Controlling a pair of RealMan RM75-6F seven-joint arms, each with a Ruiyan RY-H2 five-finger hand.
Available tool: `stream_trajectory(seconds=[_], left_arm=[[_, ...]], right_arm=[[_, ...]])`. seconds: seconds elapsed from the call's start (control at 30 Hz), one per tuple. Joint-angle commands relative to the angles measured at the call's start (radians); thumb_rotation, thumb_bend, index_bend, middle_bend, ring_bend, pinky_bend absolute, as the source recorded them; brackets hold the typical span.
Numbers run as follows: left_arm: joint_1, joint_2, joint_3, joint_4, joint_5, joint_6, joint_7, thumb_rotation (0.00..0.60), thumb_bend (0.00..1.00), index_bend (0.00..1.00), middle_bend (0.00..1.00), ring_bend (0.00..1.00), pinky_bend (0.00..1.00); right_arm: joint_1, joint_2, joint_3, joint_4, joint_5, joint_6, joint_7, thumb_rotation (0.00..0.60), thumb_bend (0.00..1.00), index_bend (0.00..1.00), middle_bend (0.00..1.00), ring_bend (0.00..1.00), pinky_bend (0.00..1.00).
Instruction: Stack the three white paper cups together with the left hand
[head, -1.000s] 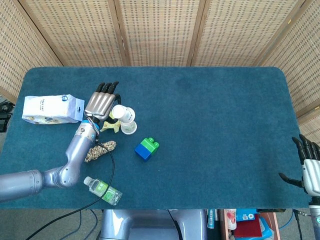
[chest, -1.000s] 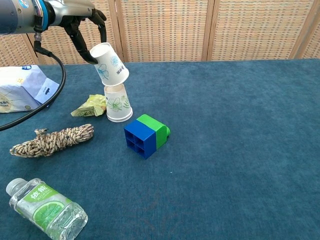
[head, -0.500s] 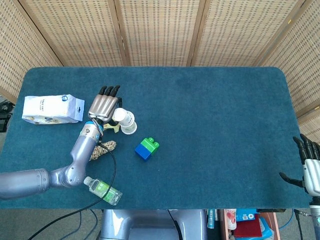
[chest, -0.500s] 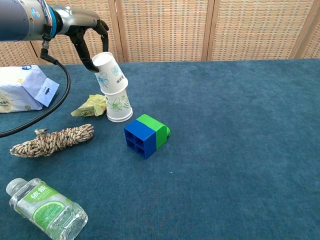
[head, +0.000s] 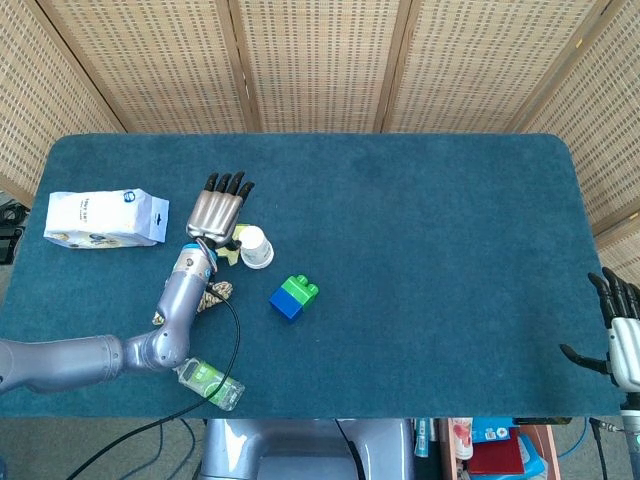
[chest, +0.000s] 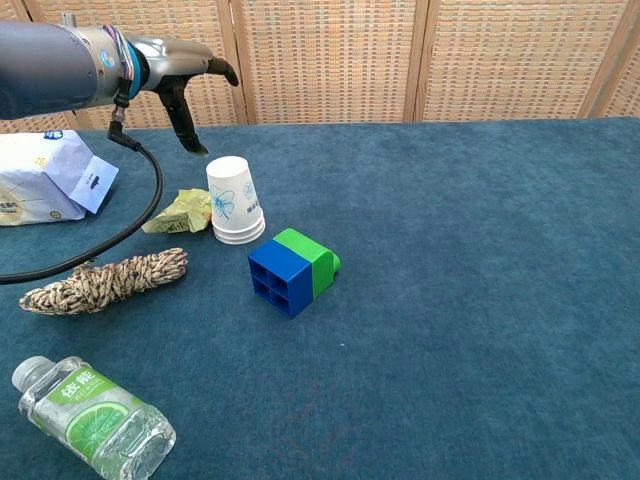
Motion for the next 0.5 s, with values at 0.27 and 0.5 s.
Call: stream_trajectory(seconds=[0.27,0.5], left_arm=[[0.173,0.126,0.041,-0.221,0.308,0.158,-0.193,0.600,0.22,0.06,0.00,0.00,0.00],[0.405,0.210,0.200,-0.331,0.669,0.376,-0.353,0.600,0.22,0.06,0.00,0.00,0.00]], right_arm=[[0.003,-0.002,-0.002,0.003,0.003,-0.008,-0.013,0.600,0.00,0.00,0.00,0.00,0.00],[0.006,-0.018,-0.003,0.000,-0.008,0.004,-0.056,0.600,0.00,0.00,0.00,0.00,0.00]])
